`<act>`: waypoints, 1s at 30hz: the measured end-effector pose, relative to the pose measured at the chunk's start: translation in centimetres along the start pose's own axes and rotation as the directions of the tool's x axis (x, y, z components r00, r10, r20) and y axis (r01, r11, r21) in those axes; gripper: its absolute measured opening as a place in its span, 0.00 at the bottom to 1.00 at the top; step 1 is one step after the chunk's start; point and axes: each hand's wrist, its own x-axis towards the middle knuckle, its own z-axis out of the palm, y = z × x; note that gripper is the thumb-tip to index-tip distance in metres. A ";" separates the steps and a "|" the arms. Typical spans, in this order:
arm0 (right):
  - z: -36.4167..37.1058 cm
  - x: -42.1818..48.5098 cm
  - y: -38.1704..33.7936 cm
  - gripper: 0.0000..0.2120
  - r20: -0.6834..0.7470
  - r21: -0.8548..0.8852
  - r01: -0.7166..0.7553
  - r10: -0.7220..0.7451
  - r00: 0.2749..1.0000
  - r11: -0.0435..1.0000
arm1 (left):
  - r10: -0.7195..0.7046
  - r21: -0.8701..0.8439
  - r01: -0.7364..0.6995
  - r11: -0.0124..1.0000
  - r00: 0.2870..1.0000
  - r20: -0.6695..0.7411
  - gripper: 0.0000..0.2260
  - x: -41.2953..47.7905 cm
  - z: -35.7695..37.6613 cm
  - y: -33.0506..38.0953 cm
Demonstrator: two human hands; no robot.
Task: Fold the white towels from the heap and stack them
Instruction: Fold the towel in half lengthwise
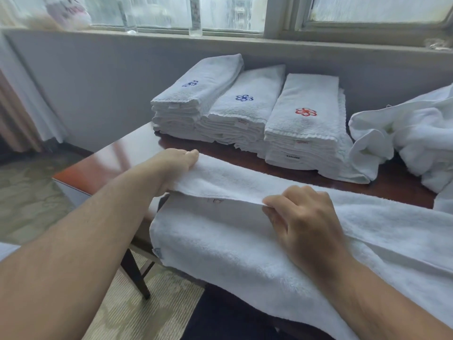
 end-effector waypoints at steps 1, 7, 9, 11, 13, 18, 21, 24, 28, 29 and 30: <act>0.0 0.0 0.0 0.02 0.003 -0.012 0.026 -0.026 1.000 1.000 | 0.014 0.121 -0.012 0.993 1.000 -0.015 0.18 0.2 -0.2 -0.3; 0.0 -0.1 0.0 0.01 0.011 -0.003 0.139 -0.139 0.990 0.990 | -0.016 0.138 0.012 0.990 0.999 0.028 0.20 0.2 -0.8 -1.1; 0.1 -0.1 0.2 0.01 0.027 0.011 0.145 -0.146 0.989 0.989 | -0.007 0.116 0.002 0.993 0.999 0.046 0.23 -0.1 -0.9 -1.2; 0.2 -0.2 0.3 0.01 0.043 0.027 0.132 -0.133 0.990 0.991 | 0.021 0.244 -0.031 0.969 0.999 0.043 0.25 -0.3 -1.0 -1.4; 0.3 -0.3 0.4 0.02 0.071 0.055 0.091 -0.095 0.993 0.994 | 0.086 0.428 -0.075 0.900 0.996 -0.005 0.22 -0.5 -0.7 -1.5; -0.4 -0.2 -0.2 0.06 0.176 0.039 0.037 -0.043 0.983 0.999 | 0.166 0.586 -0.074 0.807 0.981 -0.104 0.24 -2.0 0.5 -0.9; -1.4 -0.4 -0.5 0.15 0.227 -0.085 -0.077 0.095 0.969 0.993 | 0.253 0.607 -0.066 0.792 0.940 -0.228 0.31 -4.5 1.8 -1.0; -2.7 -1.6 0.1 0.31 0.401 -0.233 -0.244 0.322 0.858 0.941 | 0.450 0.656 -0.272 0.704 0.886 -0.116 0.29 -7.6 5.0 -1.8; -4.0 -2.7 1.7 0.40 0.560 -0.305 -0.344 0.460 0.690 0.888 | 0.343 0.687 -0.314 0.655 0.934 0.100 0.30 -7.7 7.4 -3.0; -4.1 -2.8 2.0 0.39 0.565 -0.279 -0.358 0.454 0.689 0.891 | 0.346 0.690 -0.319 0.650 0.932 0.105 0.32 -7.2 7.3 -3.1; -4.1 -2.8 2.0 0.36 0.563 -0.250 -0.365 0.441 0.699 0.897 | 0.358 0.688 -0.330 0.646 0.927 0.109 0.33 -6.7 7.1 -3.2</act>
